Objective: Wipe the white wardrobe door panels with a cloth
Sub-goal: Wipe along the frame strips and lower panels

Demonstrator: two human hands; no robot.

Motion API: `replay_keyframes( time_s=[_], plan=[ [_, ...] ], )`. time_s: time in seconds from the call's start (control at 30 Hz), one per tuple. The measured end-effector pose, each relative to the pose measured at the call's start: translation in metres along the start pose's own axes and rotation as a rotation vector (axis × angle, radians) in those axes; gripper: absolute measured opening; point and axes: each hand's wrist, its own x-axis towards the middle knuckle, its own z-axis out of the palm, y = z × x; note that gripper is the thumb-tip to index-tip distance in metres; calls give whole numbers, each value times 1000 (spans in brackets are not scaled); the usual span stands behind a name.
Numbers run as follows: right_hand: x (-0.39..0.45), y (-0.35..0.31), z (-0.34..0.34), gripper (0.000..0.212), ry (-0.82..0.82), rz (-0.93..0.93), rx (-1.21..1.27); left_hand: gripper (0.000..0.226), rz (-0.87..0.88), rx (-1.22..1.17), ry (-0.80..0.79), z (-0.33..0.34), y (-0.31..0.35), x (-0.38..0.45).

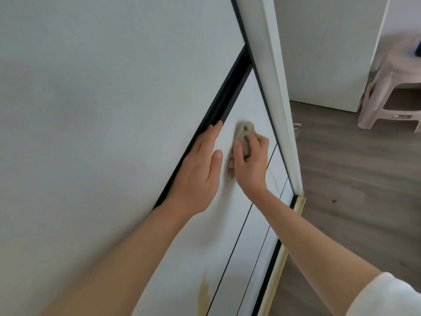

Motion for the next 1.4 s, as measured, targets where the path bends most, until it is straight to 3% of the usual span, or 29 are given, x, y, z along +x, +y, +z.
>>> replay_keyframes(
  time_s=[0.1, 0.17, 0.2, 0.27, 0.33, 0.4, 0.47, 0.63, 0.7, 0.77, 0.9, 0.97, 1.13, 1.2, 1.27, 1.4],
  plan=[
    [16, -31, 22, 30, 95, -234, 85, 54, 2, -43, -1, 0, 1, 2],
    [16, 0, 24, 28, 110, -251, 58, 55, -2, -7, -10, 1, 1, 1],
    [14, 29, 20, 25, 121, -150, 38, 56, -3, 27, -23, 2, 0, 1],
    [12, 92, 6, 20, 131, 227, -48, 57, -2, 99, -37, 3, -1, 0],
    [18, 144, -5, 29, 114, 537, -54, 58, -3, 142, -39, 5, -4, 0],
    [28, 163, -3, 37, 119, 612, -40, 58, -3, 157, -34, 5, -6, 1],
    [34, 123, 0, 38, 149, 528, 16, 58, -4, 152, -39, 6, -6, 2],
    [70, 2, 13, 23, 148, -136, 202, 58, 9, 186, -29, 5, -6, 3],
    [85, 4, 16, 24, 171, -250, 216, 59, 3, 212, -31, 5, -6, 2],
    [92, 52, 12, 22, 242, -76, 132, 59, 8, 230, -34, 6, -5, 2],
    [81, 154, -5, 32, 263, 533, 34, 60, 13, 225, -22, 6, -5, 2],
    [82, 140, -8, 30, 246, 595, 20, 60, 4, 210, -20, 5, -5, 2],
    [82, -23, 8, 12, 151, -123, 299, 60, -15, 188, 21, 4, -1, 3],
    [69, -33, 16, 11, 143, -281, 246, 64, -14, 202, 32, 4, -2, 2],
    [53, 14, 19, 4, 141, -132, 182, 68, 0, 216, 40, 3, -4, 2],
    [4, 138, 3, 10, 115, 566, 66, 78, -1, 233, 36, 3, -4, 4]
  ],
)
